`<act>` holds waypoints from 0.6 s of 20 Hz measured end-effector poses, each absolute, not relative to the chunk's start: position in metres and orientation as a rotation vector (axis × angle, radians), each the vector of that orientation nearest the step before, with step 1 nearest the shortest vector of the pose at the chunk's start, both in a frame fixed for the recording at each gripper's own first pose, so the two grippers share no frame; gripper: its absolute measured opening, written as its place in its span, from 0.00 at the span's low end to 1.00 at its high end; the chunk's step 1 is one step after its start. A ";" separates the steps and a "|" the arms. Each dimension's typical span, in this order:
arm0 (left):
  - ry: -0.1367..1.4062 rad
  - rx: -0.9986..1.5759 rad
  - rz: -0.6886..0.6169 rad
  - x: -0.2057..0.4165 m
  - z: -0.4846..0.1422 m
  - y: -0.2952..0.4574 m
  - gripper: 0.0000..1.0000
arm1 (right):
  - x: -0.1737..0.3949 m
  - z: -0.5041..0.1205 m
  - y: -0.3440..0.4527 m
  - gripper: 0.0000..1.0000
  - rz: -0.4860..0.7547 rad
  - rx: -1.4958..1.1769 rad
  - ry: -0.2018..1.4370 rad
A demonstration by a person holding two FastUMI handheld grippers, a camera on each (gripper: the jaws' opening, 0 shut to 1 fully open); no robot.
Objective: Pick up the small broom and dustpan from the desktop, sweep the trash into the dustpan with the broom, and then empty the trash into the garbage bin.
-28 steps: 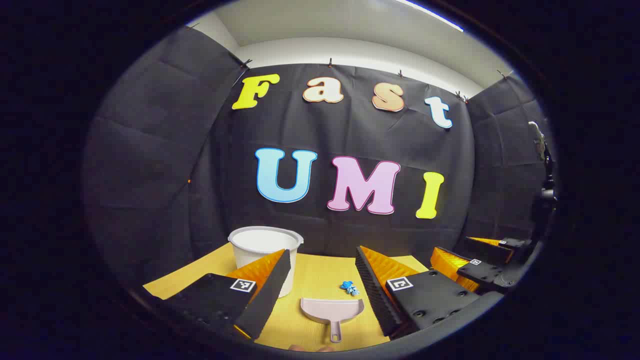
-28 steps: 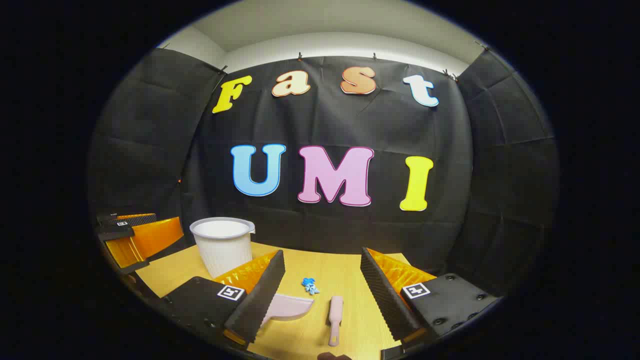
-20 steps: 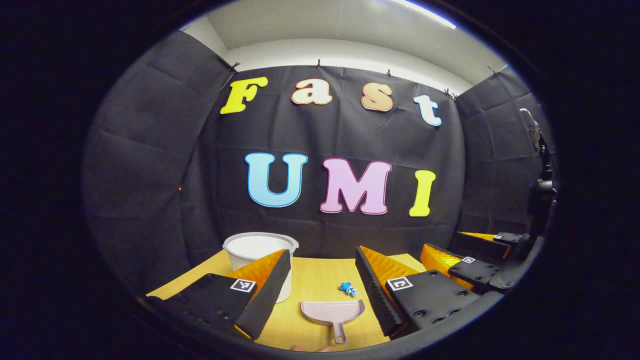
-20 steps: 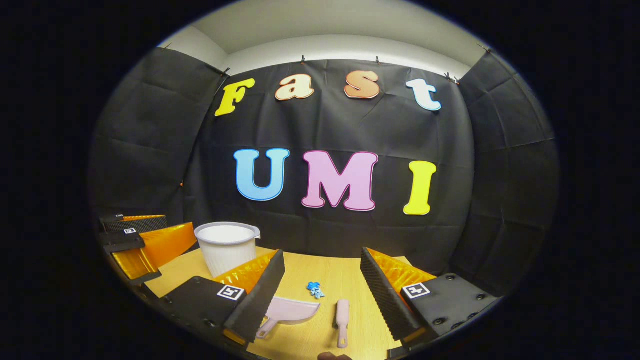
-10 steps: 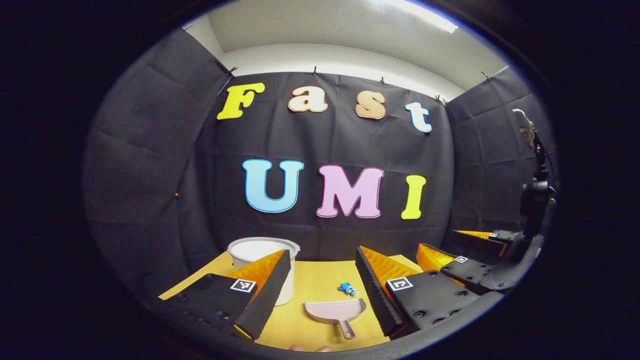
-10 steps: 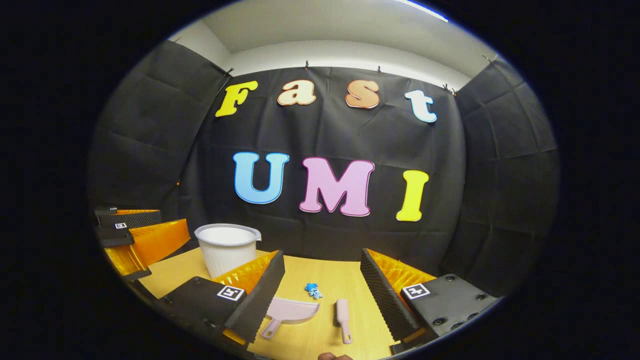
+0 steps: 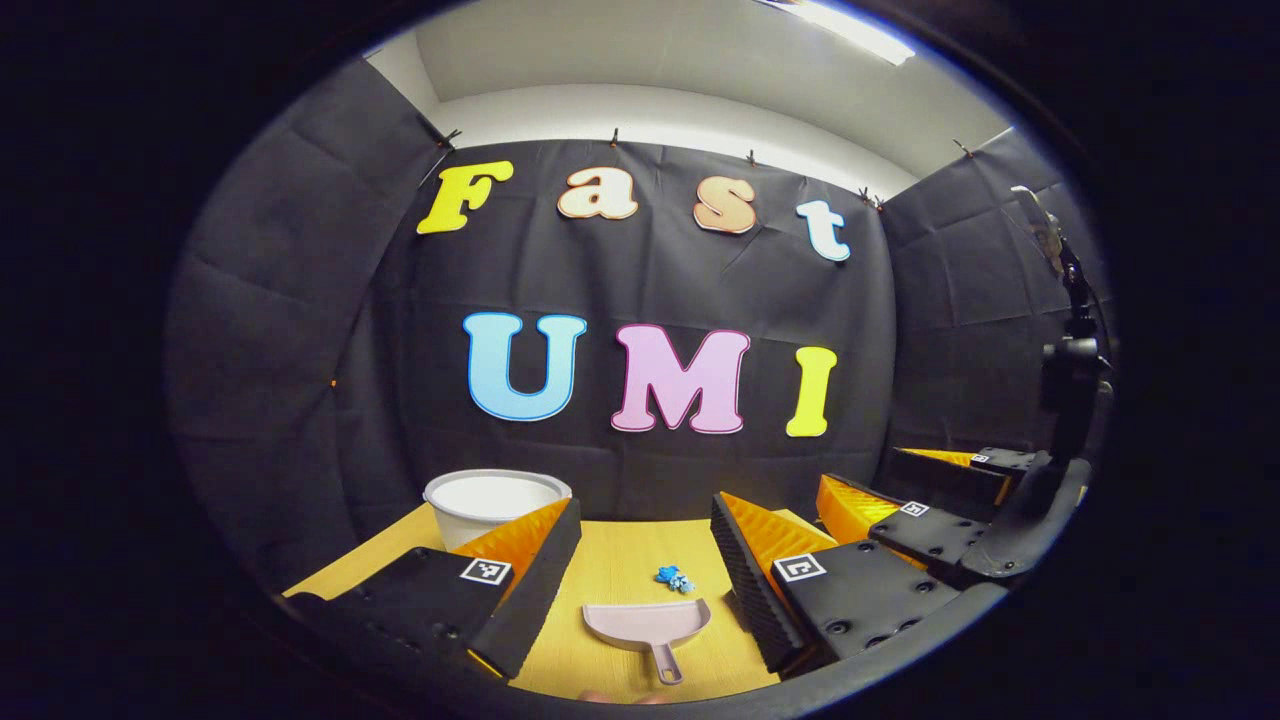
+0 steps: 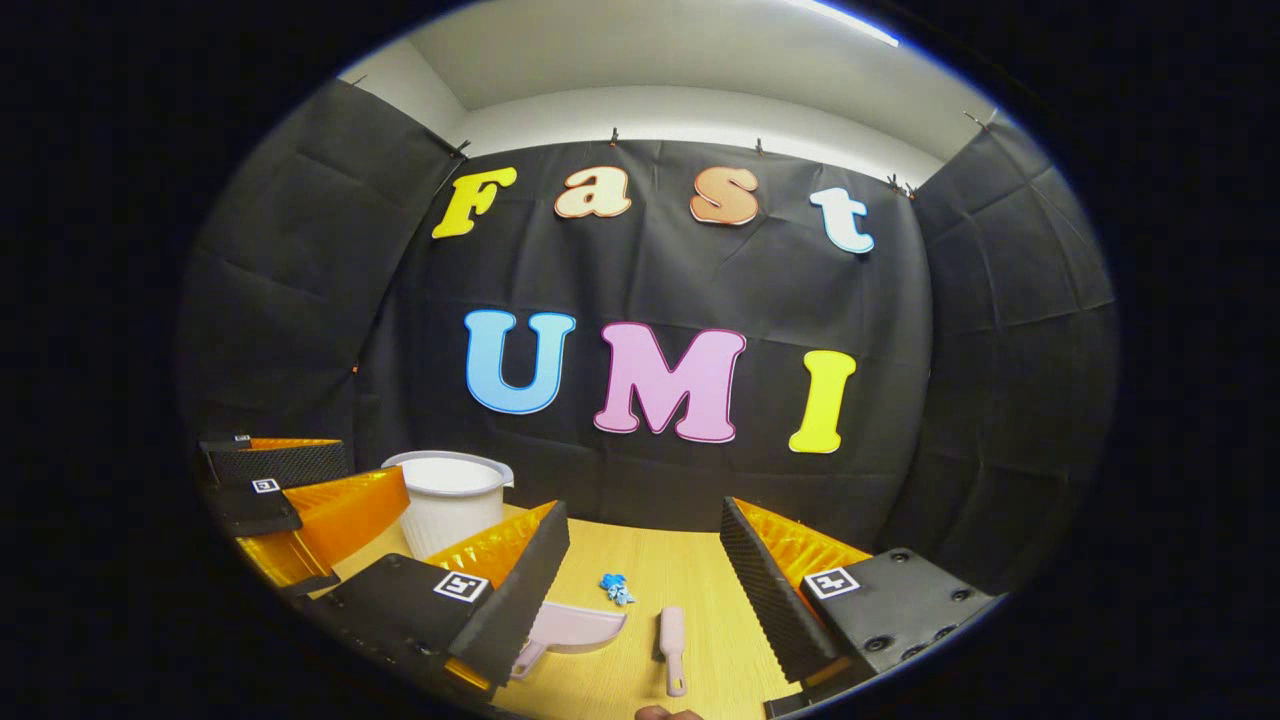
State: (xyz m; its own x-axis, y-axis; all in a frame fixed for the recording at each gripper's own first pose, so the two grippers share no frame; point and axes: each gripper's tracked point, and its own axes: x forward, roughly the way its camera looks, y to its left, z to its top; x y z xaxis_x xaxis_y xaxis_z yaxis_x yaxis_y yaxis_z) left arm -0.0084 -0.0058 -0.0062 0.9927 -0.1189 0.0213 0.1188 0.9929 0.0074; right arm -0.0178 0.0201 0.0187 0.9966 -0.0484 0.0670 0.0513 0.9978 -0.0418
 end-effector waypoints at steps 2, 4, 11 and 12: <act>-0.007 -0.023 -0.113 -0.005 -0.011 -0.010 0.78 | -0.014 0.013 0.014 0.98 -0.049 -0.041 -0.050; 0.025 -0.039 -0.166 -0.001 -0.021 -0.027 0.77 | -0.010 0.010 0.007 0.98 -0.054 -0.032 -0.038; 0.033 -0.026 -0.143 0.011 -0.028 -0.027 0.78 | -0.002 0.007 -0.001 0.98 -0.054 -0.028 -0.022; 0.044 -0.033 -0.140 0.013 -0.030 -0.027 0.77 | -0.001 0.004 -0.002 0.94 -0.053 -0.027 -0.019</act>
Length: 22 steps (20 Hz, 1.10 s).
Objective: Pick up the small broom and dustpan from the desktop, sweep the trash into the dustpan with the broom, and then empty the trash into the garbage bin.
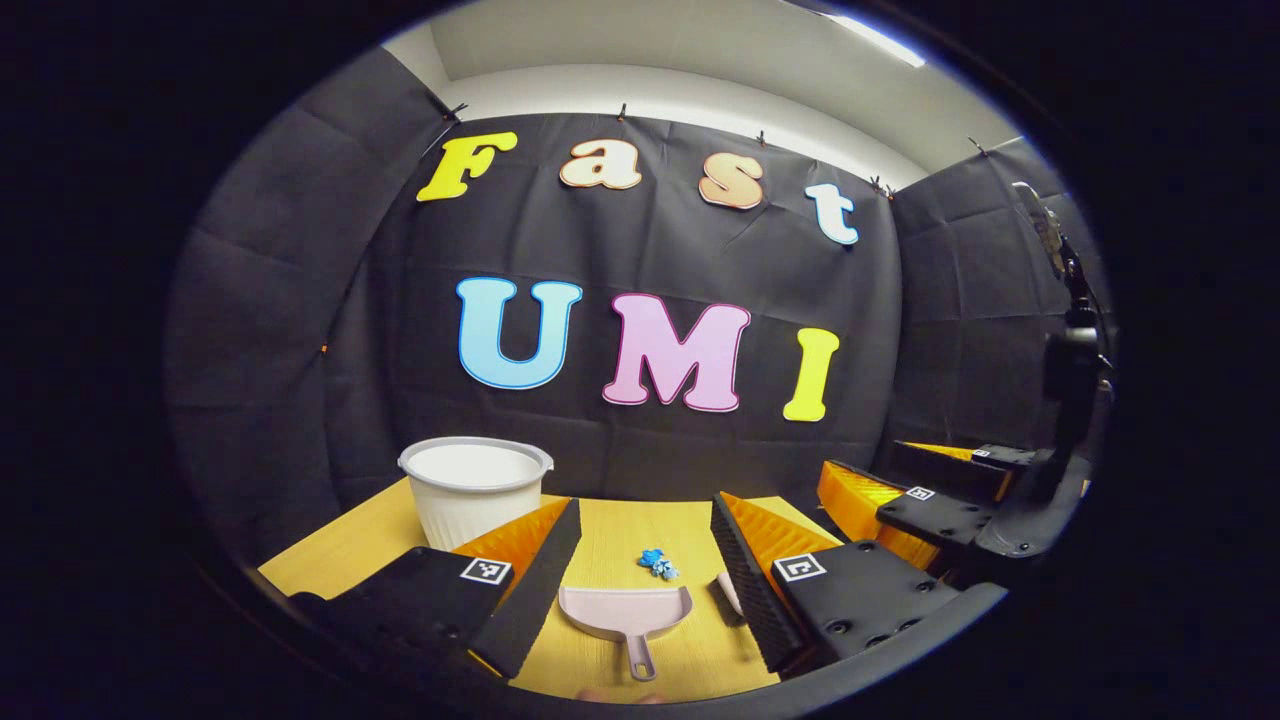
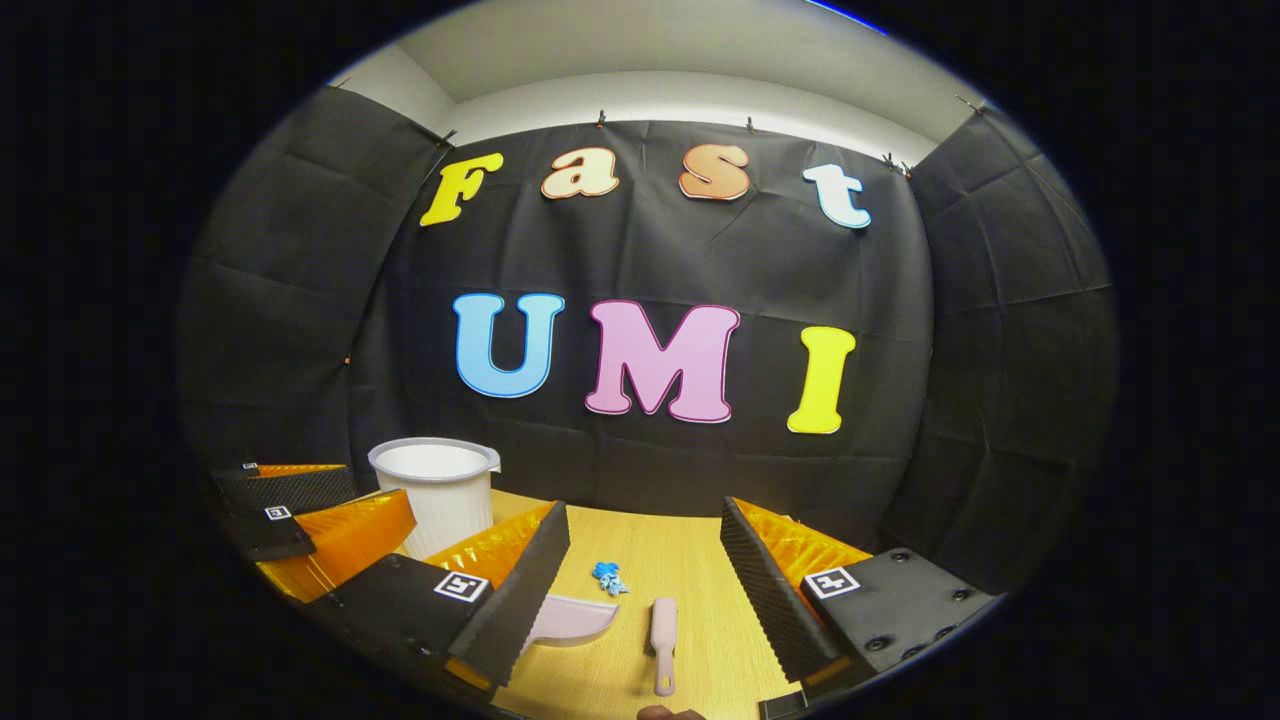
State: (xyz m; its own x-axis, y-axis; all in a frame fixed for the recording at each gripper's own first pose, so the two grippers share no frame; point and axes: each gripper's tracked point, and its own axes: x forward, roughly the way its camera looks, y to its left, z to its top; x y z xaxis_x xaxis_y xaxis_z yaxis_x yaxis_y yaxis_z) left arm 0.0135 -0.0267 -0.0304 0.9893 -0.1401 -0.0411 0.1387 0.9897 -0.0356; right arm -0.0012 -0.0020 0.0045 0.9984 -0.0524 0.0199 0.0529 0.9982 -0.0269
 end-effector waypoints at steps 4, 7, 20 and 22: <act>0.063 -0.048 -0.134 0.021 -0.033 -0.025 0.78 | 0.004 0.003 -0.005 0.94 -0.048 -0.028 -0.011; 0.096 -0.006 -0.137 0.026 -0.040 -0.028 0.78 | 0.008 0.007 -0.006 0.94 -0.048 -0.032 -0.022; 0.582 -0.044 -0.199 0.097 -0.138 -0.050 0.78 | 0.048 0.040 -0.058 0.94 -0.119 -0.053 -0.064; 0.765 -0.022 -0.204 0.094 -0.186 -0.050 0.79 | 0.059 0.025 -0.063 0.94 -0.103 -0.056 -0.021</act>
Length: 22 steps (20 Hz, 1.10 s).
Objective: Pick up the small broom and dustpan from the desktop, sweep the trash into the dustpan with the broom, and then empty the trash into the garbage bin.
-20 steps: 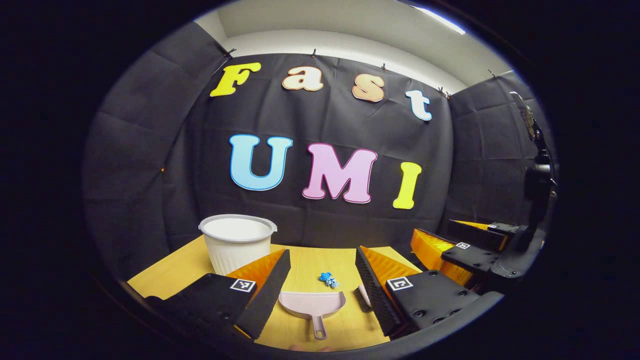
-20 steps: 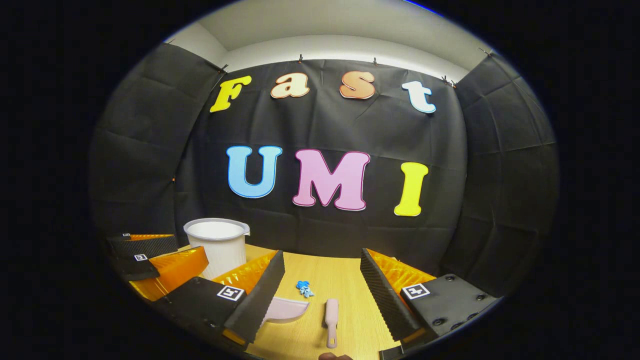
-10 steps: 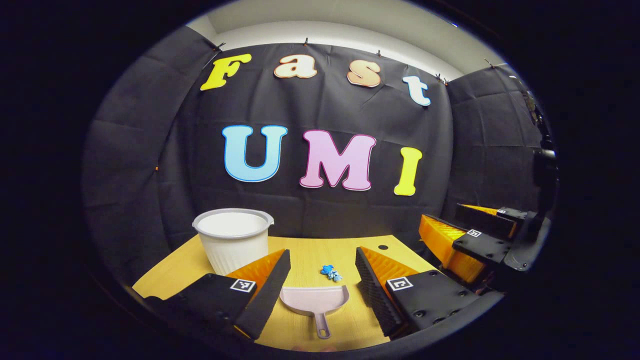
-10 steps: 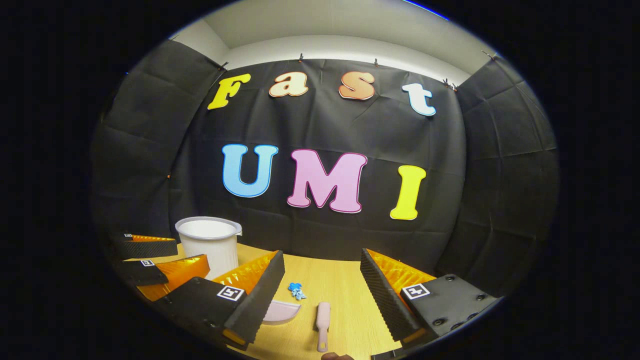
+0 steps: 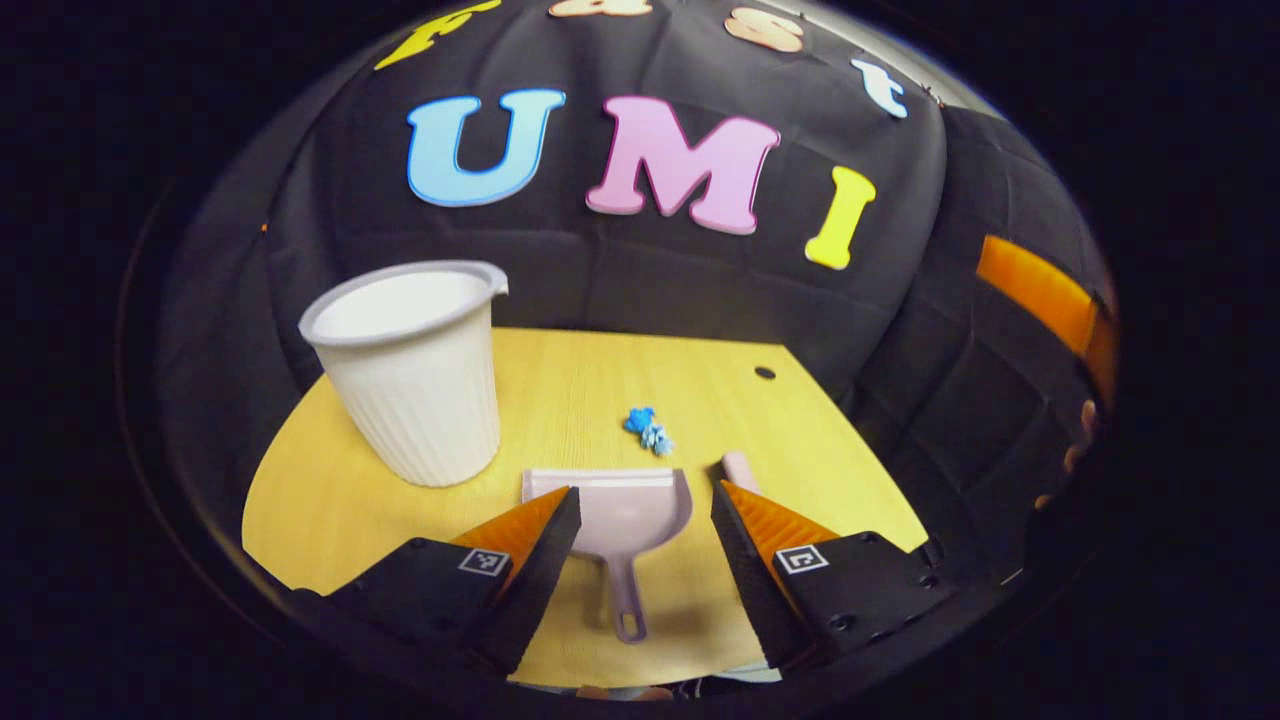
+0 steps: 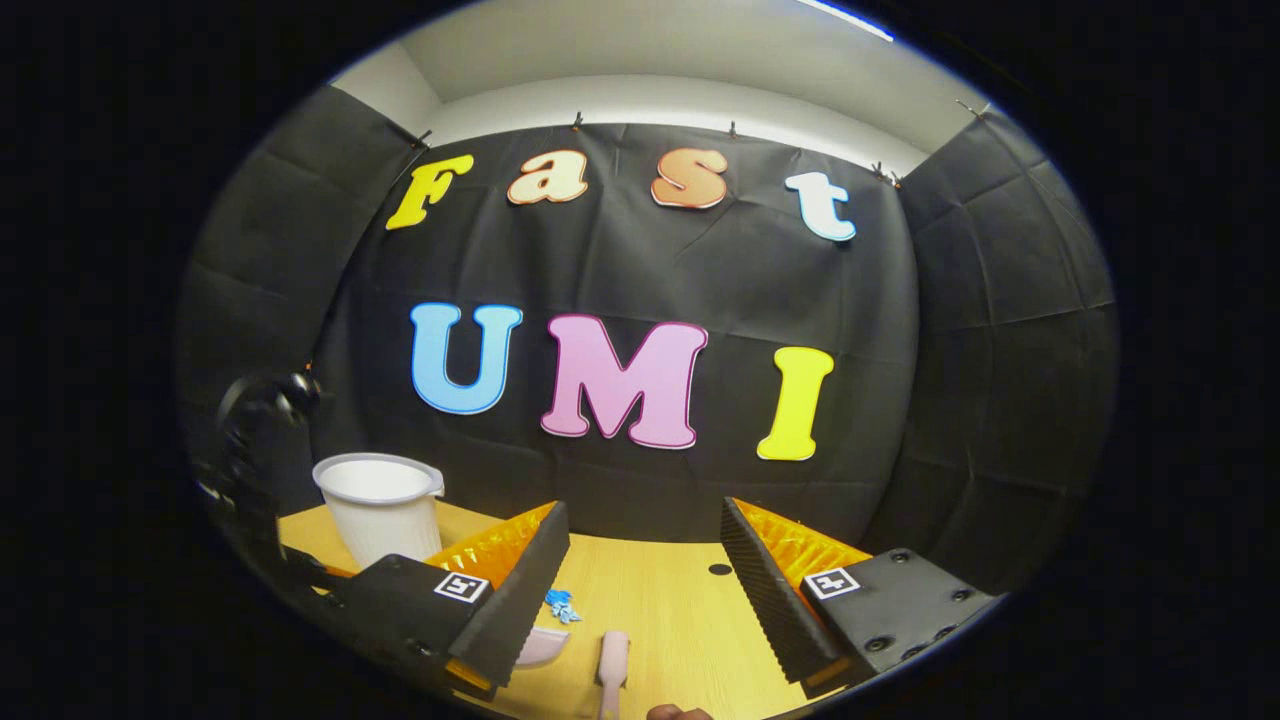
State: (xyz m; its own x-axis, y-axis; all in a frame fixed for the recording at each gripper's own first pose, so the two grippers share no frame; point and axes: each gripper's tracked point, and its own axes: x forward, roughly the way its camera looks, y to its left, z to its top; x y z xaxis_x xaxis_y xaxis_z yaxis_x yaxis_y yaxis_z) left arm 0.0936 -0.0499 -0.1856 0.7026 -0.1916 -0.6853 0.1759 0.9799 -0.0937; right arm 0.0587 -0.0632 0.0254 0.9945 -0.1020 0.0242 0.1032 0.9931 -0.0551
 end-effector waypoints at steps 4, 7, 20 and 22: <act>0.992 0.007 -0.180 0.086 -0.249 -0.050 0.81 | 0.076 -0.007 -0.076 0.98 -0.088 -0.052 0.049; 1.144 0.047 -0.145 0.091 -0.286 -0.045 0.81 | 0.087 -0.038 -0.086 0.94 -0.081 -0.085 0.104; 1.531 0.026 -0.019 0.131 -0.344 -0.050 0.60 | 0.104 -0.147 -0.106 0.99 -0.013 0.079 0.436; 1.557 0.024 -0.027 0.132 -0.346 -0.055 0.50 | 0.102 -0.159 -0.101 0.99 0.006 0.106 0.491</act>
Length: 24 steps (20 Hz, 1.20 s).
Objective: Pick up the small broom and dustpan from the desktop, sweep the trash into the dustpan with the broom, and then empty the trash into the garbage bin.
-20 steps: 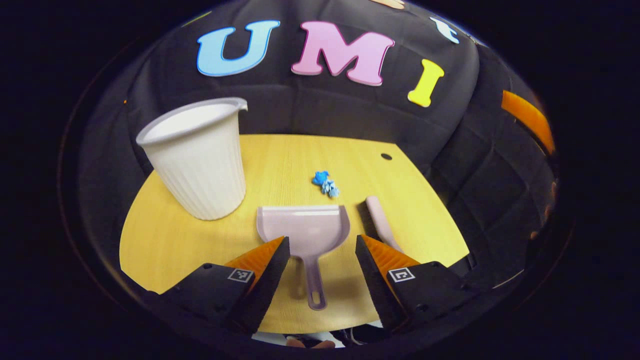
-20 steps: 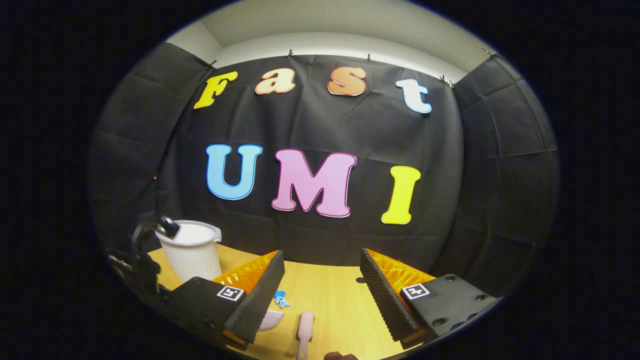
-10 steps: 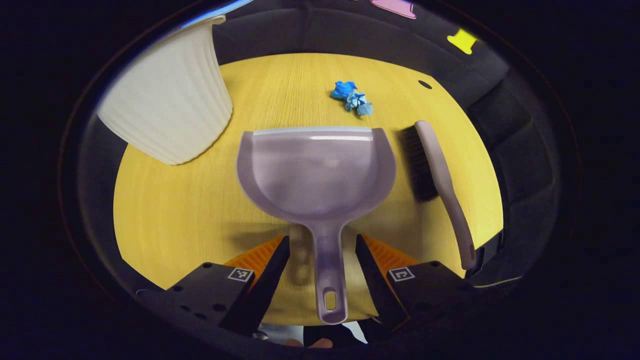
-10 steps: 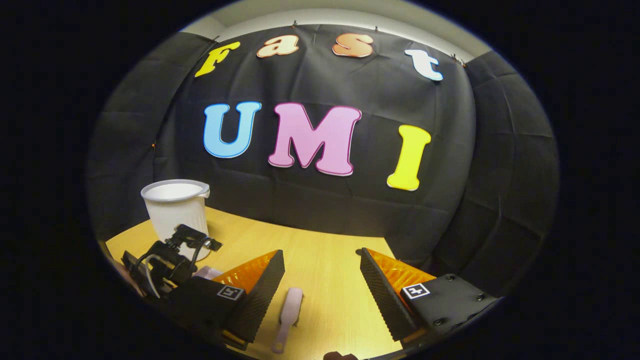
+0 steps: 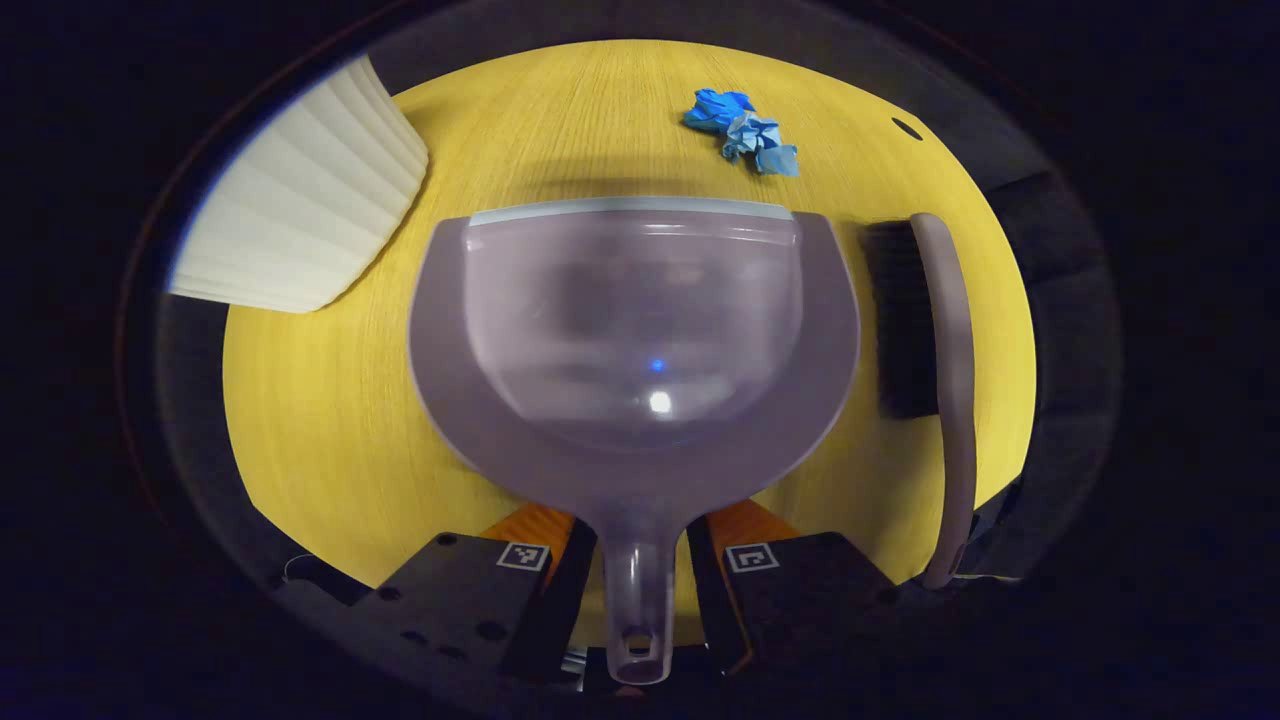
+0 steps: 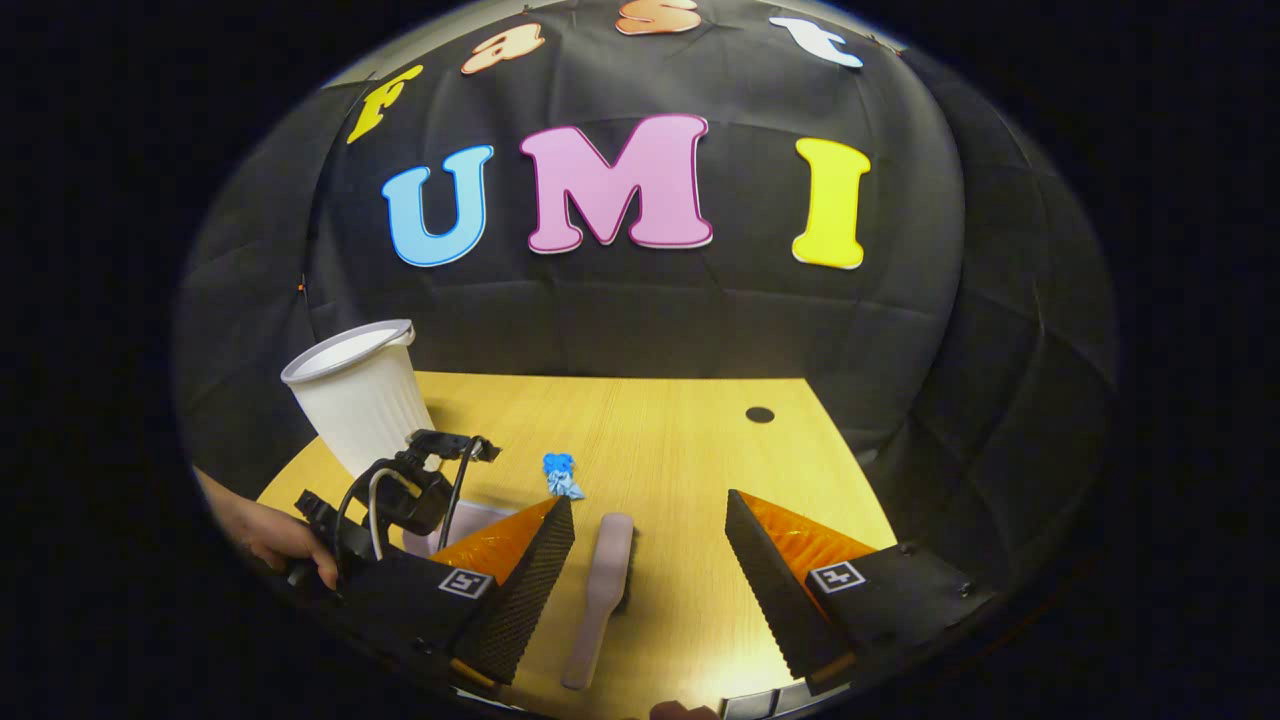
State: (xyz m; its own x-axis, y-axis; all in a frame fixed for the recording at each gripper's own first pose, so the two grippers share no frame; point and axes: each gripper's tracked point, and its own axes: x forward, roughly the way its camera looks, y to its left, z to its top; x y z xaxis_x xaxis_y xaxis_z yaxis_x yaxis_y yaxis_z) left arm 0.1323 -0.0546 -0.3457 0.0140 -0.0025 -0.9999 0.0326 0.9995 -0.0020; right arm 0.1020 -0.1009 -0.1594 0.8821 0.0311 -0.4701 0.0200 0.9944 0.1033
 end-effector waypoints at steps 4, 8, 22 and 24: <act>1.565 0.023 -0.051 0.132 -0.339 -0.048 0.31 | 0.097 -0.183 -0.092 0.99 0.022 0.086 0.594; 1.546 0.012 -0.104 0.133 -0.345 -0.047 0.30 | 0.088 -0.216 -0.075 0.99 0.044 0.045 0.745; 1.421 -0.118 -0.214 0.123 -0.342 -0.033 0.30 | 0.060 -0.340 -0.071 0.86 -0.086 0.091 1.436; 1.417 -0.123 -0.219 0.122 -0.341 -0.032 0.30 | 0.065 -0.349 -0.079 0.81 -0.104 0.065 1.438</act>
State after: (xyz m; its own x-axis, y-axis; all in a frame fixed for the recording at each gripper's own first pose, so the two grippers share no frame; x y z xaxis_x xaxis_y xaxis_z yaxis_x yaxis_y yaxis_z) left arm 0.1224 -0.0323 -0.3413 0.1378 -0.2242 -0.9648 0.0780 0.9735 -0.2150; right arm 0.0654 -0.0794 -0.3485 0.1288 -0.0324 -0.9911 0.1108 0.9937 -0.0181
